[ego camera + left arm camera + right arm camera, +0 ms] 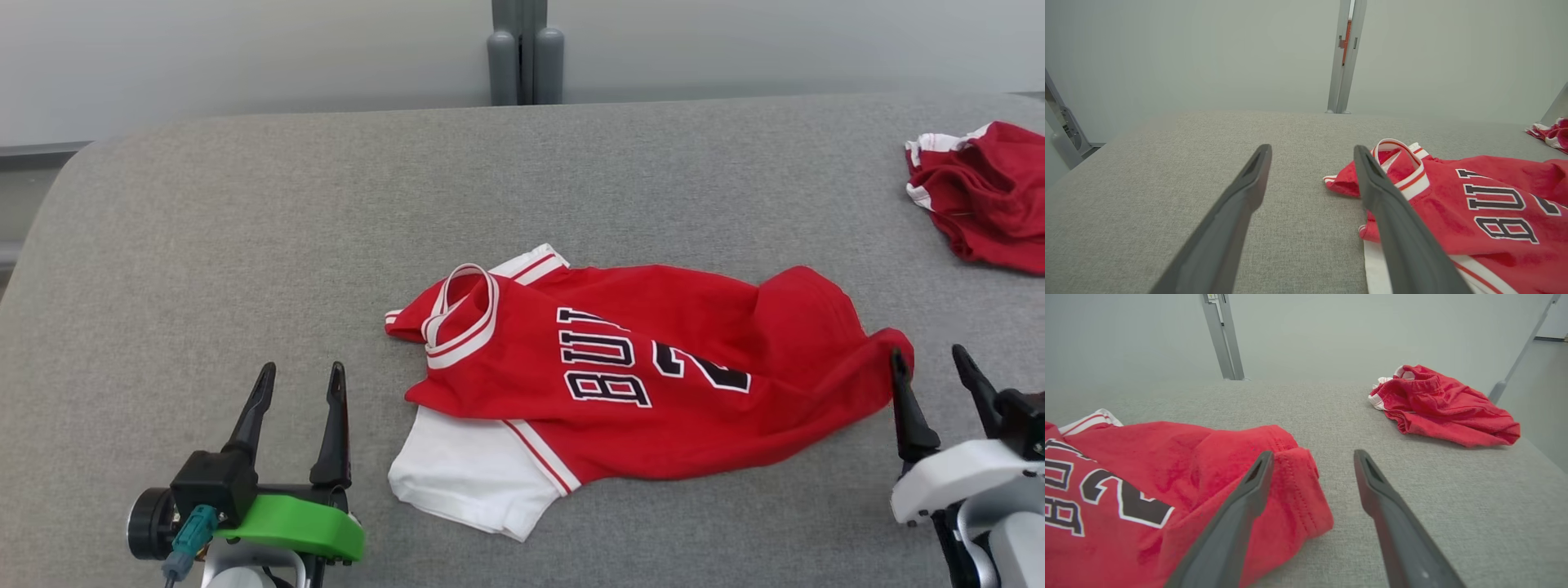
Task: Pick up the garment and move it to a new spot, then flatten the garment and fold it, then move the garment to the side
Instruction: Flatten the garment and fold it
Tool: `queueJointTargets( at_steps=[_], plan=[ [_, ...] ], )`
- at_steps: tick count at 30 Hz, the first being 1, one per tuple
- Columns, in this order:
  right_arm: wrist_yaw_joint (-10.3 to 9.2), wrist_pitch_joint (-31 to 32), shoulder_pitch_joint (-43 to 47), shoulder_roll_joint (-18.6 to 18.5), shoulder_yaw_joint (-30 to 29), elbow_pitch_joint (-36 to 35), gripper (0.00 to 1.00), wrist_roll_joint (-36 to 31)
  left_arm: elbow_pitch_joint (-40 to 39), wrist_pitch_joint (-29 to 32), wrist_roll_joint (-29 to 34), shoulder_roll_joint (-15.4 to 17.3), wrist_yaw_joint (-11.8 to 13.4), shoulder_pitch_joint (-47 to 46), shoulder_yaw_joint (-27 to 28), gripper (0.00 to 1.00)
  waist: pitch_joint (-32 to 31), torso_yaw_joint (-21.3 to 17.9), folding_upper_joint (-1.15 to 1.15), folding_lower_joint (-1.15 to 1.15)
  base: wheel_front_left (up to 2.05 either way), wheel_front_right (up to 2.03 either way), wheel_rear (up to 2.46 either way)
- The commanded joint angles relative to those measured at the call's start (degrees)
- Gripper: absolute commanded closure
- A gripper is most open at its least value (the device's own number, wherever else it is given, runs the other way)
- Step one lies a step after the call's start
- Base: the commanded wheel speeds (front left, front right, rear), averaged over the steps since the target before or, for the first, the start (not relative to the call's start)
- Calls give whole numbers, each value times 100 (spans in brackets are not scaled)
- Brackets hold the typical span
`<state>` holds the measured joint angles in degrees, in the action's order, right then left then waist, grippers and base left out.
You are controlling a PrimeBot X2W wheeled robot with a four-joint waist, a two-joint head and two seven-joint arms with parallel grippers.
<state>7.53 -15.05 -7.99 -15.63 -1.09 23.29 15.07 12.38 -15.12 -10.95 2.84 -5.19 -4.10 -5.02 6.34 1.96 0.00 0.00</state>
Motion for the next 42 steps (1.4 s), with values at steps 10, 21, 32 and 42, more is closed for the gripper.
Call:
queueJointTargets(
  at_steps=[10,21,32,42],
  plan=[
    [-10,-14,430,83,-255,-211,0,-35,-17,0,37,13,-28,5,-19,0,-1,-87,0,0,0,0,0],
    [-10,-14,87,-170,-49,542,0,-76,1,0,3,13,-35,-25,-97,0,58,96,0,0,0,0,0],
    [-10,-14,-785,-210,549,1798,0,32,23,1,3,13,-35,-190,-165,0,276,202,0,0,0,0,0],
    [-11,-2,-1101,-237,1064,2392,100,546,32,1,-16,13,28,-111,-156,0,224,189,0,0,0,0,0]
  ],
)
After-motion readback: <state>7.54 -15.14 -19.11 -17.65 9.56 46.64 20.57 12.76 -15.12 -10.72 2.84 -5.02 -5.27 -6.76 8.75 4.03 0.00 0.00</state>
